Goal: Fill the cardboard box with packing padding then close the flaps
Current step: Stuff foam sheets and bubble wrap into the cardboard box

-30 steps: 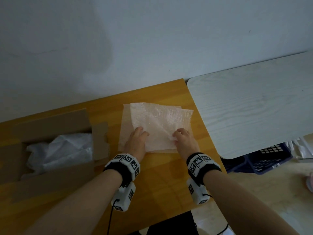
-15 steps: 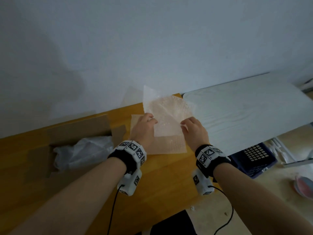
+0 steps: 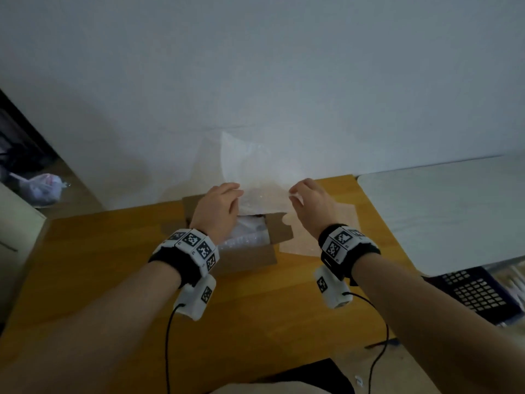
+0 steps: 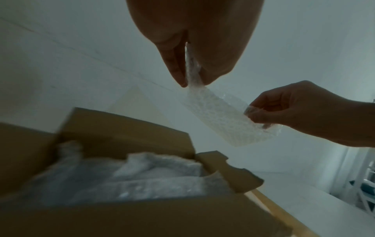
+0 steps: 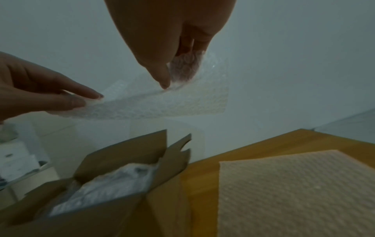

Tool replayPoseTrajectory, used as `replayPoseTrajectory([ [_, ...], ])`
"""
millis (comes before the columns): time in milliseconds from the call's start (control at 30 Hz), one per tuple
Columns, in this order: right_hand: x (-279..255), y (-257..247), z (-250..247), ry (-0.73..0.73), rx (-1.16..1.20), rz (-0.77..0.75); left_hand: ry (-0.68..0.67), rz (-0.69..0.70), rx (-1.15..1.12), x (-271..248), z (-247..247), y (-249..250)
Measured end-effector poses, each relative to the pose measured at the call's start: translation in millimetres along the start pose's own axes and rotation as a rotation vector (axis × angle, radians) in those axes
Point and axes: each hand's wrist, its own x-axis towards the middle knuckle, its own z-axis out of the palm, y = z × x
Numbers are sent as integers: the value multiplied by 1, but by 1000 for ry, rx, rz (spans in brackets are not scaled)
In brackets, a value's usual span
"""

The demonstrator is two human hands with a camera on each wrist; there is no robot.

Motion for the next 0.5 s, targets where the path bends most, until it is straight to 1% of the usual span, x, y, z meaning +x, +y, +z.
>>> replayPoseTrajectory([
  [133, -3, -36, 23, -115, 16, -49, -36, -44, 64, -36, -13, -39],
  [233, -5, -53, 35, -211, -10, -63, -91, -89, 79, -56, -14, -61],
  [367, -5, -61, 47, -393, -93, -90, -165, -164, 74, -72, -10, -81],
  [500, 0, -61, 54, -466, -126, -81, -246, -183, 84, -80, -4, -92],
])
